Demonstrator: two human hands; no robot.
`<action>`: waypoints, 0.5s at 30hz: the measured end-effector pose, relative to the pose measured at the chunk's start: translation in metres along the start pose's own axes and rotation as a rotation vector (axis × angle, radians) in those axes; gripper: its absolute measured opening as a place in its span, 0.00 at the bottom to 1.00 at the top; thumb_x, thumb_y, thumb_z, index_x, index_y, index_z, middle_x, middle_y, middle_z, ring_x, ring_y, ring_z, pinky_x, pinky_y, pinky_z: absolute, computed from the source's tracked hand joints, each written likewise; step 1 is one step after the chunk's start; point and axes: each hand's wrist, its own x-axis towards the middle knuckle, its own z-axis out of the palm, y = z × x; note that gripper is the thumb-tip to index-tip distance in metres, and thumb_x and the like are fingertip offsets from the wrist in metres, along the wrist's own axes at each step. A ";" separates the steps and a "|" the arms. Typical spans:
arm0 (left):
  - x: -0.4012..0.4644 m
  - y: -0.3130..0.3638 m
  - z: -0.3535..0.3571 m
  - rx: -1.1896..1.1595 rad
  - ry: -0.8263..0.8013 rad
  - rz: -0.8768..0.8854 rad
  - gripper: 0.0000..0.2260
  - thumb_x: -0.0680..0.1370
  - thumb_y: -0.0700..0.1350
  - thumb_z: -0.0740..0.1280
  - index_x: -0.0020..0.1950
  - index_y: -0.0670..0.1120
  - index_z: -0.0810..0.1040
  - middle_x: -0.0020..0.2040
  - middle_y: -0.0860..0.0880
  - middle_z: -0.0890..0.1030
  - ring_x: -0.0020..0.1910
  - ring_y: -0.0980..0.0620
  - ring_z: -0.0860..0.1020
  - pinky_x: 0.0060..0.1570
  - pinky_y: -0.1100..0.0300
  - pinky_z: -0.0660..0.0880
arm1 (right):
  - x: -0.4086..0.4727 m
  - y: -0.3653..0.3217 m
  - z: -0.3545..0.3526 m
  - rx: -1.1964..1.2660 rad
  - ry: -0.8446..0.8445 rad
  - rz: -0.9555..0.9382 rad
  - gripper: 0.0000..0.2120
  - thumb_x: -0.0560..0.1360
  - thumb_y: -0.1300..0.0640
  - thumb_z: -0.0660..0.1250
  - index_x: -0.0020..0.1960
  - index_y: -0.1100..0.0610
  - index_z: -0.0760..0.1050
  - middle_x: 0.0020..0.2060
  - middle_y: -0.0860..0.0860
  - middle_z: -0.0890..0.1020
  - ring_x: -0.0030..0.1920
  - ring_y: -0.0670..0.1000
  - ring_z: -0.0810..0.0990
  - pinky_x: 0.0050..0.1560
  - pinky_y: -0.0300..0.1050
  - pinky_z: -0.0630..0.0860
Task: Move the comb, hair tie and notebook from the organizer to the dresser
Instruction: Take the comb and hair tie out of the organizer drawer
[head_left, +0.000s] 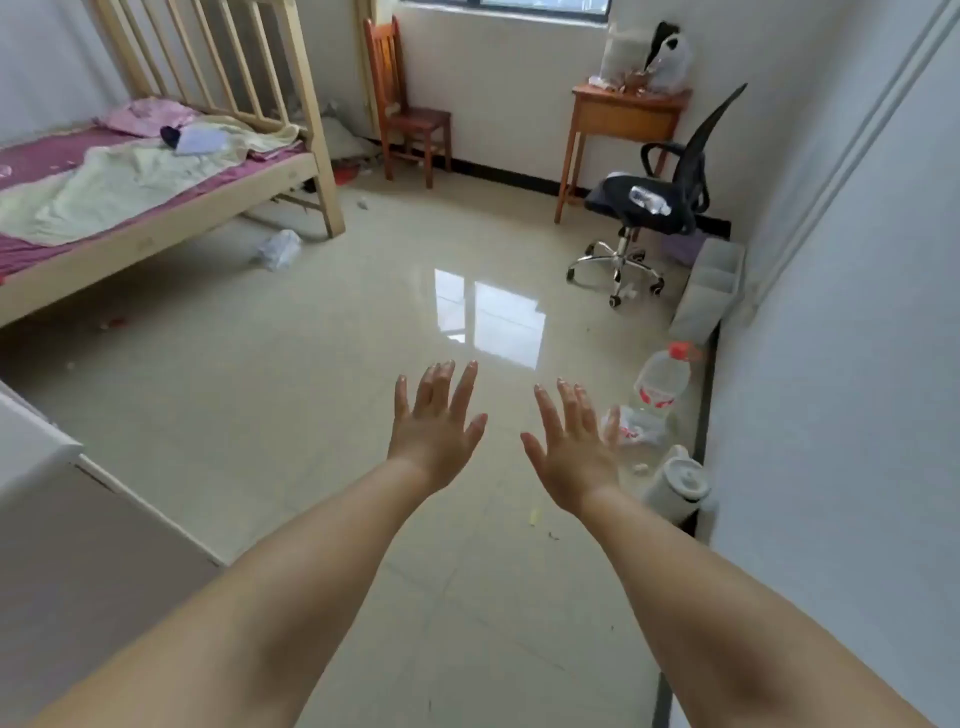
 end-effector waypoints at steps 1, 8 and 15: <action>-0.010 0.002 0.010 0.014 -0.064 0.000 0.29 0.79 0.58 0.45 0.74 0.50 0.35 0.77 0.46 0.48 0.76 0.47 0.46 0.72 0.40 0.40 | -0.010 0.001 0.010 -0.018 -0.064 0.008 0.30 0.77 0.38 0.42 0.74 0.45 0.35 0.77 0.50 0.42 0.76 0.52 0.38 0.70 0.65 0.33; -0.034 0.005 0.073 0.018 -0.238 -0.018 0.29 0.79 0.58 0.45 0.75 0.51 0.36 0.78 0.46 0.48 0.77 0.48 0.45 0.73 0.41 0.40 | -0.021 0.020 0.064 0.027 -0.209 0.034 0.29 0.77 0.39 0.43 0.74 0.45 0.38 0.77 0.49 0.44 0.76 0.51 0.39 0.70 0.64 0.33; 0.019 -0.017 0.113 -0.029 -0.311 -0.067 0.28 0.79 0.59 0.45 0.74 0.52 0.36 0.78 0.47 0.48 0.77 0.48 0.46 0.72 0.41 0.39 | 0.041 0.031 0.100 0.026 -0.302 0.098 0.29 0.77 0.40 0.43 0.75 0.46 0.40 0.77 0.50 0.46 0.76 0.52 0.41 0.71 0.64 0.37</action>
